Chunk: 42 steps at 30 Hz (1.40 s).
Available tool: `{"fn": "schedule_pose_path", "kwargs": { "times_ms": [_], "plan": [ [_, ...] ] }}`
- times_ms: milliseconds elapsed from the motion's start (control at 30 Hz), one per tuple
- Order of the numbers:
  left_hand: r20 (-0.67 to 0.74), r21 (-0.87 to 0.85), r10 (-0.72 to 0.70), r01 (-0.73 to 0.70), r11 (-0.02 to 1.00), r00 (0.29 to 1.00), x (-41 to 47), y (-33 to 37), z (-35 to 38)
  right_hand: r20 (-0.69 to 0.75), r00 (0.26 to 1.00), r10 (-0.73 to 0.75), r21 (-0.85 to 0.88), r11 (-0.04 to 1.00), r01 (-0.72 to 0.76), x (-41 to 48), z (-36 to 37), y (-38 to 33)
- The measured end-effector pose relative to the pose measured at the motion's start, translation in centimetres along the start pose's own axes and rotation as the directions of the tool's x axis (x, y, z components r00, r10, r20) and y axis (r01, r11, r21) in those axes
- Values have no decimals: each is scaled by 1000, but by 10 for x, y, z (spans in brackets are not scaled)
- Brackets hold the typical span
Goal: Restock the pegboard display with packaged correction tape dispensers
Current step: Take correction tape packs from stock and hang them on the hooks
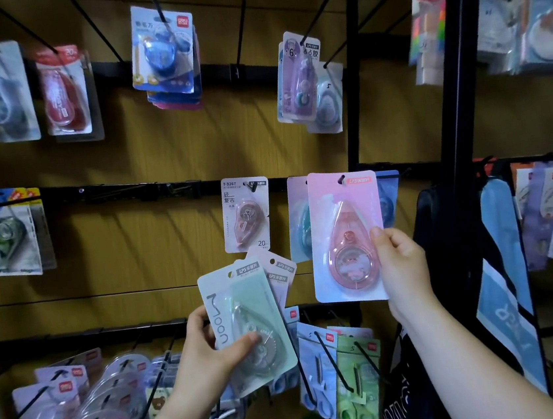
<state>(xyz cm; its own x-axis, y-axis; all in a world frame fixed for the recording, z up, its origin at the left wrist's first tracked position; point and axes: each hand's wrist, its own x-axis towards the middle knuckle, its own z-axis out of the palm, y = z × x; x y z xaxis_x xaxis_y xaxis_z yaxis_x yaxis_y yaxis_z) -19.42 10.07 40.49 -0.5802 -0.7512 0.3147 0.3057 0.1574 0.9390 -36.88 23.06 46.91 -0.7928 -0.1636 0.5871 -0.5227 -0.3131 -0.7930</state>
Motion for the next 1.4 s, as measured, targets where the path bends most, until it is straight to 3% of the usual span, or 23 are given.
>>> {"fn": "schedule_pose_path", "kwargs": {
  "times_ms": [467, 600, 700, 733, 800, 867, 933, 1000, 1167, 1400],
  "plan": [
    [-21, -16, -11, 11, 1000, 1000, 4, -2, -22, 0, 994, 105, -251, 963, -102, 38, 46, 15],
    [-22, -7, -11, 11, 1000, 1000, 4, -2, -30, -108, 977, 181, -146, 970, -196, 18, 55, 17],
    [-23, -26, 2, -2, 1000, 1000, 6, -2, -31, -157, 986, 56, -94, 993, -71, -20, 53, 19],
    [-20, -40, 5, -6, 999, 1000, 7, -2, -30, -103, 994, 33, -98, 994, -43, -35, 54, 21],
    [-12, -66, 9, -10, 998, 1000, 9, -2, -28, 146, 987, 69, -132, 990, -49, -63, 61, 25],
    [-6, -80, 20, -20, 997, 1000, 9, 0, -27, 433, 891, 140, -149, 985, -82, -86, 69, 23],
    [-26, -88, 23, -25, 996, 999, 9, 2, -27, 583, 793, 179, -108, 984, -143, -99, 76, 17],
    [-48, -77, 24, -28, 997, 999, 8, 3, -31, 616, 768, 175, -81, 984, -159, -102, 80, 15],
    [-36, -74, 29, -31, 997, 999, 7, 4, -39, 593, 787, 172, -97, 985, -142, -106, 90, 15],
    [-43, -133, 51, -56, 990, 998, 4, 4, -42, 562, 798, 217, 7, 964, -266, -109, 99, 8]
  ]
}}
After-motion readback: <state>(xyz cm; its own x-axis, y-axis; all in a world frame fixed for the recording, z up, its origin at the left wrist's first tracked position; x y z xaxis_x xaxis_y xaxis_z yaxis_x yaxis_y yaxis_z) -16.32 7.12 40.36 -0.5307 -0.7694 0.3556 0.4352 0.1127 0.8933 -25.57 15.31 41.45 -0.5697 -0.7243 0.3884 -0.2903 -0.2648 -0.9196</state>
